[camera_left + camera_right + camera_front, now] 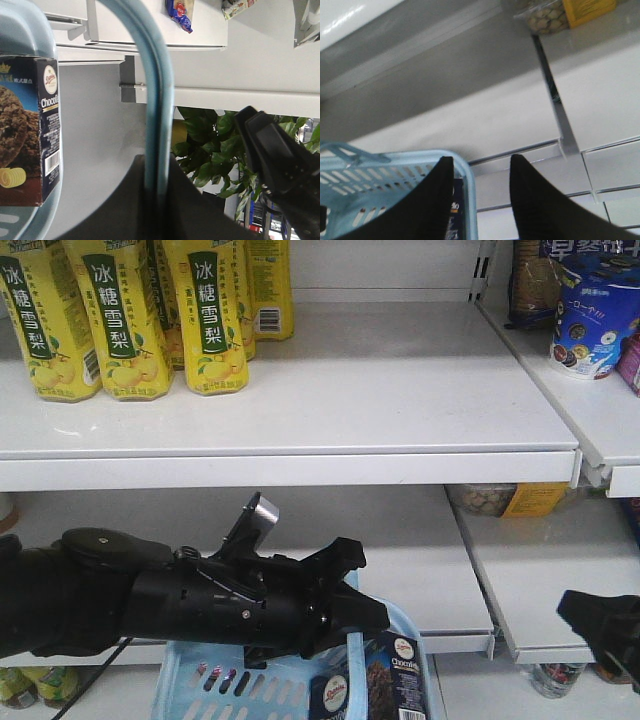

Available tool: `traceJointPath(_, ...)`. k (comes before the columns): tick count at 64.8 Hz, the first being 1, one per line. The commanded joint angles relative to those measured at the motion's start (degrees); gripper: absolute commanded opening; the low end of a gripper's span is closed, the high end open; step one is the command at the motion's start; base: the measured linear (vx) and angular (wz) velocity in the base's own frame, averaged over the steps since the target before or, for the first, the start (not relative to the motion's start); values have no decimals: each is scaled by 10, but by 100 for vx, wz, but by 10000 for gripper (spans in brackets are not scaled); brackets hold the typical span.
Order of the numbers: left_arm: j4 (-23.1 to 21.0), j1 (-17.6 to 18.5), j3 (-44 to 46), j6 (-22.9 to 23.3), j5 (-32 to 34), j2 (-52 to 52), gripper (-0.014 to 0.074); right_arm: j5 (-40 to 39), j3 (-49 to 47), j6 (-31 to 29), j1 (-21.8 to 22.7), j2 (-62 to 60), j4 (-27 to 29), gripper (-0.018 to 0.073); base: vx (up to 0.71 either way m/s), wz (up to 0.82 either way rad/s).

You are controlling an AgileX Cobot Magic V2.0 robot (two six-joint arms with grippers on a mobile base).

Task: Left arm holds basket, right arm returns cookies

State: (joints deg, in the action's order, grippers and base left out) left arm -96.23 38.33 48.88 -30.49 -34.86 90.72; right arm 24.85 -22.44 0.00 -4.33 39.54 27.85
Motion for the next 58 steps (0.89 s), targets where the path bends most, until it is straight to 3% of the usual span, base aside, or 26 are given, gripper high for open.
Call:
traceJointPath(1,-32,1,16,1,-27,-24,-6,-27,-20,0,-43,24,13,381,0,0)
traceJointPath(8,-32,1,16,1,-27,-24,-6,-26,-20,0,-102,64,15,438,0,0)
traceJointPath(24,-32,1,16,1,-27,-24,-6,-13,-21,23,-176,172,36,459,0,0)
traceJointPath(44,-32,1,16,1,-27,-24,-6,36,-91,-6,-236,270,36,459,0,0)
traceJointPath(58,-32,1,16,1,-27,-24,-6,50,-140,9,-268,336,33,459,0,0)
